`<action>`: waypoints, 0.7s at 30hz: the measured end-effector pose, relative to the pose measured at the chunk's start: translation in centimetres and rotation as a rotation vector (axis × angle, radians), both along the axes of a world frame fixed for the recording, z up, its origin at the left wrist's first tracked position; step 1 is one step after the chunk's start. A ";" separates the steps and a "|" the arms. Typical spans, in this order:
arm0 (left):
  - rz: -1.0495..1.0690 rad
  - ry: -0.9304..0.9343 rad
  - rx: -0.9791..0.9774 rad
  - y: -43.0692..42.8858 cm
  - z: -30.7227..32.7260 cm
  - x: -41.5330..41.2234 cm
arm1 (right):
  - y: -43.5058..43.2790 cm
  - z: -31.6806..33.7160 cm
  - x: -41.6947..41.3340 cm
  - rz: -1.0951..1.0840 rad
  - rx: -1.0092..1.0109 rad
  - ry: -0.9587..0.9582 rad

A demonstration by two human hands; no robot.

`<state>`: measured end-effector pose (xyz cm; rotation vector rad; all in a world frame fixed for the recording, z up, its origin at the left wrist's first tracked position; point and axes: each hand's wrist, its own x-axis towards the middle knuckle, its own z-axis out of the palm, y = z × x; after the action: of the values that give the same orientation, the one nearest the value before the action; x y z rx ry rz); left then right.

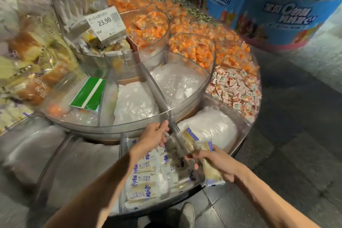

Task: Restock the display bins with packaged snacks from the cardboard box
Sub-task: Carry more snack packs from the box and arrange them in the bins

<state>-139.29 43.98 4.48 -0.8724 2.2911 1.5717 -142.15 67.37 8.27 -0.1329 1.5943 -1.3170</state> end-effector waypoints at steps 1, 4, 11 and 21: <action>-0.039 -0.082 0.141 0.2 1.2 0.3 | -0.2 0.2 -0.1 0.034 0.016 0.057; -0.163 -0.278 0.498 1.1 3.3 1.6 | -0.5 0.4 -0.1 0.122 0.071 0.229; -0.189 -0.295 0.717 1.4 3.4 2.6 | 0.4 -0.6 -0.6 0.250 0.099 0.301; -0.240 -0.070 -0.068 -1.2 -0.5 6.9 | -1.3 -1.6 -1.5 -0.135 0.082 0.168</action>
<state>-132.42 42.74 4.01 -0.6285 2.3120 1.3486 -143.69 66.09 6.65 -0.0881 1.8245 -1.3706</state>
